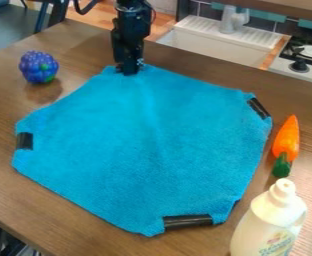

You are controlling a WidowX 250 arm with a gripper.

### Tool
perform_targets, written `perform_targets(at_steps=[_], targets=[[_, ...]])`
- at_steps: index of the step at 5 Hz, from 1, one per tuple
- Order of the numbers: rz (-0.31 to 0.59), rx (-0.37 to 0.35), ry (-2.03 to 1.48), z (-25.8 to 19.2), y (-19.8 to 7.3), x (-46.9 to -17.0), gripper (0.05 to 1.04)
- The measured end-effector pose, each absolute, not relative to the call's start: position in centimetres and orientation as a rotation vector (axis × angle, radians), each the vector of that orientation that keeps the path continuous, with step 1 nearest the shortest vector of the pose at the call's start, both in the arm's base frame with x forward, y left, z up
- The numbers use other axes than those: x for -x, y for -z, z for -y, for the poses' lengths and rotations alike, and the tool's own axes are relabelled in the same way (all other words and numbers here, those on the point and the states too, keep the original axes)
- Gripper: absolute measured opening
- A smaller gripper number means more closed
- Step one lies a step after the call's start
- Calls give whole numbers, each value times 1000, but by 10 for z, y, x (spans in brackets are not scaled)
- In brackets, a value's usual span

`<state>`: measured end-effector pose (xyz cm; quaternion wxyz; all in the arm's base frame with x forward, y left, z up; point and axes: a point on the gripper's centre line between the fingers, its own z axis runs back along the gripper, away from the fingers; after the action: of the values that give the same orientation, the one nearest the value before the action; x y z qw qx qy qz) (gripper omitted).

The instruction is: Fold the cloth from top left to bottom right

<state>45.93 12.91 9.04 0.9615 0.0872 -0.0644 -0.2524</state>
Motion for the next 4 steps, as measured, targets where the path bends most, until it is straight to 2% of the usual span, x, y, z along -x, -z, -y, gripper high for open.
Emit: perform_targets(at_steps=[1, 2, 3, 4], targets=[[120, -166, 515, -128, -86, -457, 388], [117, -162, 512, -127, -85, -455, 176], [138, -173, 498, -128, -88, -456, 73], [176, -239, 459, -135, -114, -446, 54]])
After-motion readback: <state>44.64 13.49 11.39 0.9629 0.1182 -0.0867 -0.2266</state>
